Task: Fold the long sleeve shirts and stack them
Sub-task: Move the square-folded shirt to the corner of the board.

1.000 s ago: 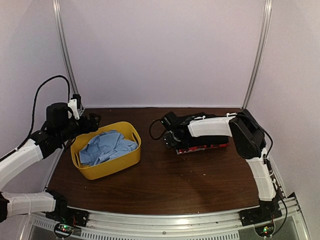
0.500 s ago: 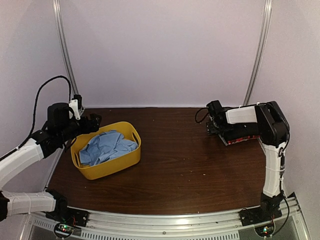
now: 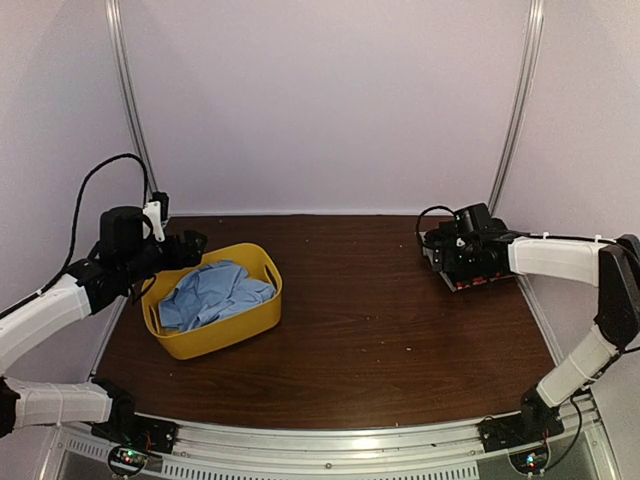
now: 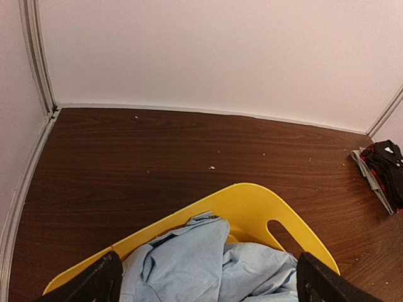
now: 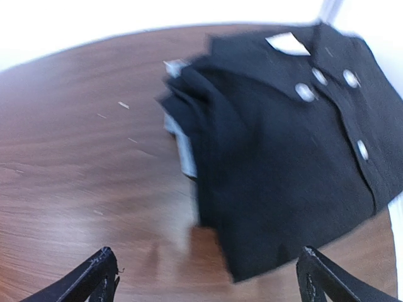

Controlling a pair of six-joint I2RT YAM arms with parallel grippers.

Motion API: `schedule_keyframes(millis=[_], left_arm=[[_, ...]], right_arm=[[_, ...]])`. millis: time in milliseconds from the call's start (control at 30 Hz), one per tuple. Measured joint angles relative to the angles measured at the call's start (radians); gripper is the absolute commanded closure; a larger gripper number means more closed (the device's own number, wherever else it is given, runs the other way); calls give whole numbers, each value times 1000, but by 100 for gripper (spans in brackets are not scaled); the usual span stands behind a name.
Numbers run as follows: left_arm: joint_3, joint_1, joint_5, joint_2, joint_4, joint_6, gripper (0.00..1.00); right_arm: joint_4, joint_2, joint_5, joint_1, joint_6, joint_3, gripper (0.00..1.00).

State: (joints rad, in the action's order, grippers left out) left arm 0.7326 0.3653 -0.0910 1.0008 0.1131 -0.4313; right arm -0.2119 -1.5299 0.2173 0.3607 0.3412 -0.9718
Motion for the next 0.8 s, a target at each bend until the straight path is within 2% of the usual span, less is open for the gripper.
schedule_keyframes(millis=[267,433,633,800], left_arm=[[0,0,6,17,1,-1,2],[1,0,17,39,3,-1,2],[11,0,45,60,27,-16,2],[14,0,98,77,69,-33,2]], right_arm=[[9,49,-46,-130,97,222,0],[74,35,-125,-193,119,269,0],[137,-155,-183,-267,92,169,0],[136,-307,-215,-294,46,-35,0]])
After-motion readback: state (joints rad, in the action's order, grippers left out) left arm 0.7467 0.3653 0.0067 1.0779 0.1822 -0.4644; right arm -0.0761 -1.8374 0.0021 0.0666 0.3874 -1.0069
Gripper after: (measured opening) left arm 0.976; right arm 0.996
